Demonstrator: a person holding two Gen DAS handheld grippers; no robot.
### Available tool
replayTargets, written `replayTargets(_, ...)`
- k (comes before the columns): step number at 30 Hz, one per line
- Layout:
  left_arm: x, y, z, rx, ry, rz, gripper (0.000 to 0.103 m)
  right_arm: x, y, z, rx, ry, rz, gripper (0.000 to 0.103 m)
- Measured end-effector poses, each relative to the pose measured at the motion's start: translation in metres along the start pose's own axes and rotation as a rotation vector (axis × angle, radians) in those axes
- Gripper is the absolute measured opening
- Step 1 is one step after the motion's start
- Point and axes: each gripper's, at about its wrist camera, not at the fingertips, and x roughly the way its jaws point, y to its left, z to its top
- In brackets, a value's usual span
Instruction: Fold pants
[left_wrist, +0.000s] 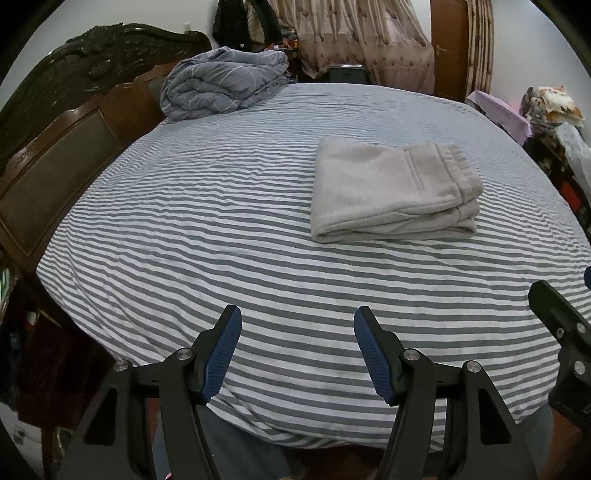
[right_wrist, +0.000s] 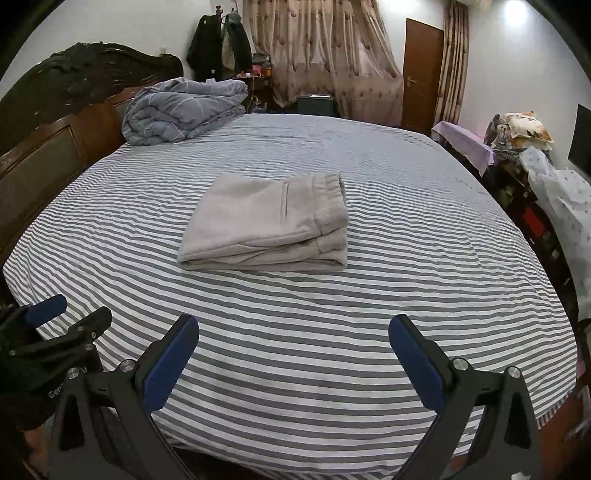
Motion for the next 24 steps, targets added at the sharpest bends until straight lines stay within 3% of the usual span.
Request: replayTargets(24,0.013,-0.002,-0.003,0.006,0.029,-0.010,0.064,0.004,0.001,-0.001,0.005,0.022,-0.007,0.102)
